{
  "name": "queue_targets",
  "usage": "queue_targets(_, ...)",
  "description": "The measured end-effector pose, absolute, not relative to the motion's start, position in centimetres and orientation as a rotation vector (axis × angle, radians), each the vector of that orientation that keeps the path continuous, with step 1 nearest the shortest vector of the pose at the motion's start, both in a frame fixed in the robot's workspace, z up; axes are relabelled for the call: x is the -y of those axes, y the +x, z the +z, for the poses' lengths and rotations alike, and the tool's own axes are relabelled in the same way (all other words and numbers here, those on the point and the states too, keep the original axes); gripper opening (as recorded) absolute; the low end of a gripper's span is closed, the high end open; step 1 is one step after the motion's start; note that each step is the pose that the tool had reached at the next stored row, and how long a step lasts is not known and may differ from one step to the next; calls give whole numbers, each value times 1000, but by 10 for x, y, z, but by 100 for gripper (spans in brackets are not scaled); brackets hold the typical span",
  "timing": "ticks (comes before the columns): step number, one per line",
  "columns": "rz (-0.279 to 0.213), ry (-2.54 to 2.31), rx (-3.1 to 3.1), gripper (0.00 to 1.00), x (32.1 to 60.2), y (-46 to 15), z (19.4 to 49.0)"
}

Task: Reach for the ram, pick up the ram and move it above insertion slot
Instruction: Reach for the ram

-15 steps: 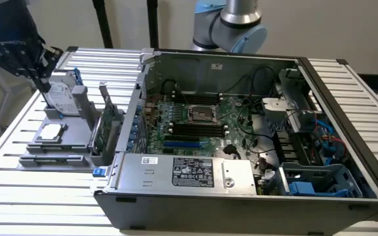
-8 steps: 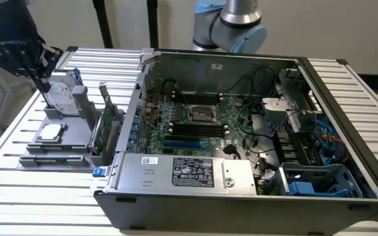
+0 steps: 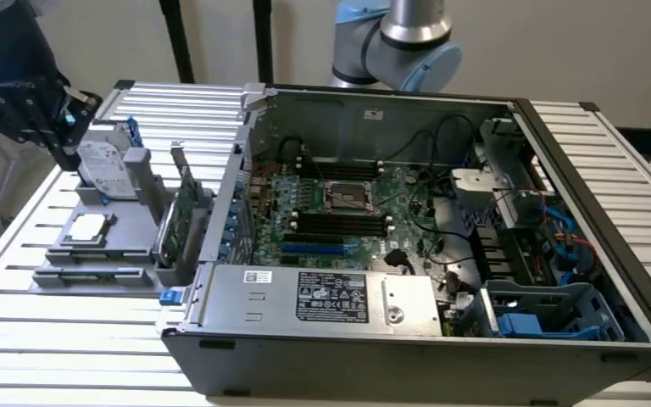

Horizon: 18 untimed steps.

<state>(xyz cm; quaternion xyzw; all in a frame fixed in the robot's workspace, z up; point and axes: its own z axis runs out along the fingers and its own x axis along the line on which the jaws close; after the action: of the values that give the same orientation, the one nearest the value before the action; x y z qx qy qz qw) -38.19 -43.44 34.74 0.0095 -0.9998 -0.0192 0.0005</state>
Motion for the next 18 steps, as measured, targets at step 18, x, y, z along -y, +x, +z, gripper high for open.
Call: queue_targets(18, -61, 84, 3138, 11, 479, -377, 342)
